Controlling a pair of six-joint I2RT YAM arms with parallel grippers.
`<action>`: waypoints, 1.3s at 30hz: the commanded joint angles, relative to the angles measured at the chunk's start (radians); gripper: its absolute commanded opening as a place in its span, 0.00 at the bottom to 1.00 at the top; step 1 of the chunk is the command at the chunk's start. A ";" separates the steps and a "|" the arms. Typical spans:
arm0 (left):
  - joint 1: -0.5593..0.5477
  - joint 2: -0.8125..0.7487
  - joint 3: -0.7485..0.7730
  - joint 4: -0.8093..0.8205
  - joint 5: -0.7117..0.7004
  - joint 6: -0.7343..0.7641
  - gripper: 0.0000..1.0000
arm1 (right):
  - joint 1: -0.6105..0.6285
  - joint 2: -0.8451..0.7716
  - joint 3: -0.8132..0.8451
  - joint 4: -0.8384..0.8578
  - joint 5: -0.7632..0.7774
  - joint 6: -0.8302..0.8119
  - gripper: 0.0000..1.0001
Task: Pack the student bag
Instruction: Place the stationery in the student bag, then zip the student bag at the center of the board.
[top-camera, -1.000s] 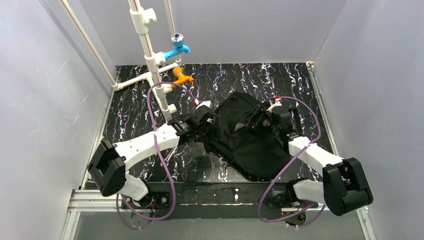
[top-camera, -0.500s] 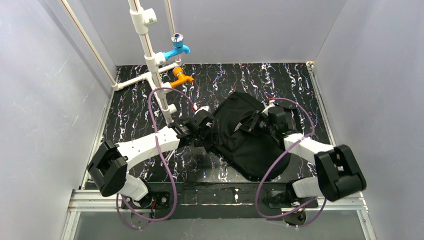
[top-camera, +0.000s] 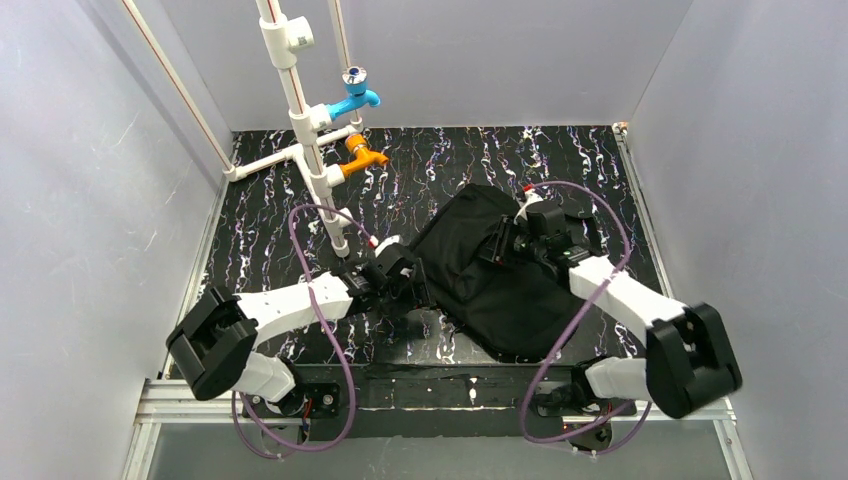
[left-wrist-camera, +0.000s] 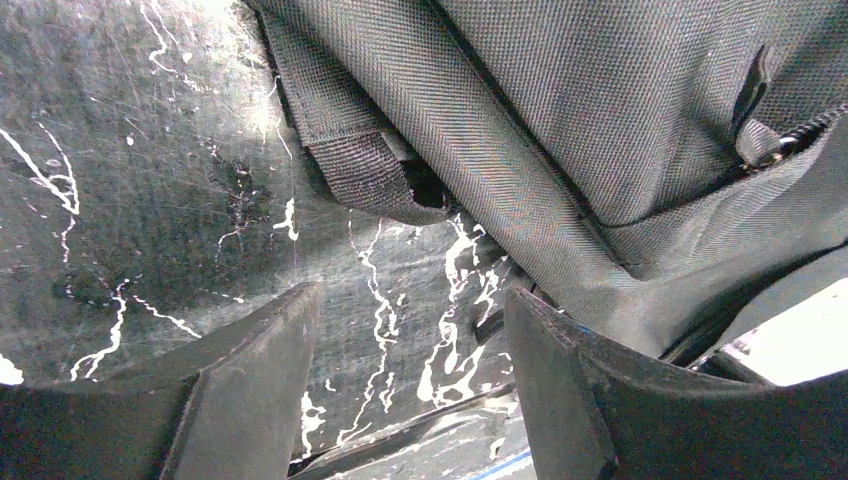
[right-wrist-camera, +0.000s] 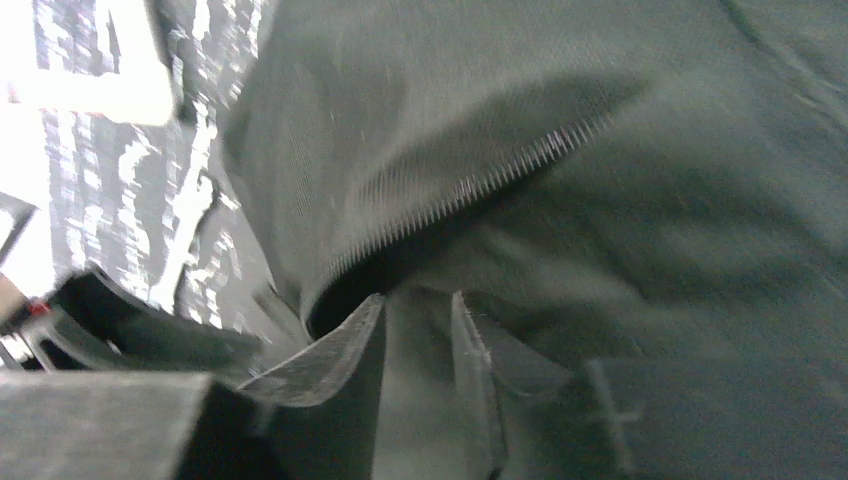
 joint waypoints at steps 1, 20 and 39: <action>0.004 -0.082 -0.067 0.128 0.002 -0.089 0.66 | 0.000 -0.167 0.085 -0.395 0.124 -0.278 0.43; 0.004 -0.192 -0.217 0.244 0.006 -0.300 0.66 | 0.486 0.122 0.392 -0.380 0.435 -0.649 0.60; 0.112 0.087 -0.147 0.588 0.227 -0.518 0.49 | 0.390 -0.069 0.156 -0.079 0.335 -0.410 0.01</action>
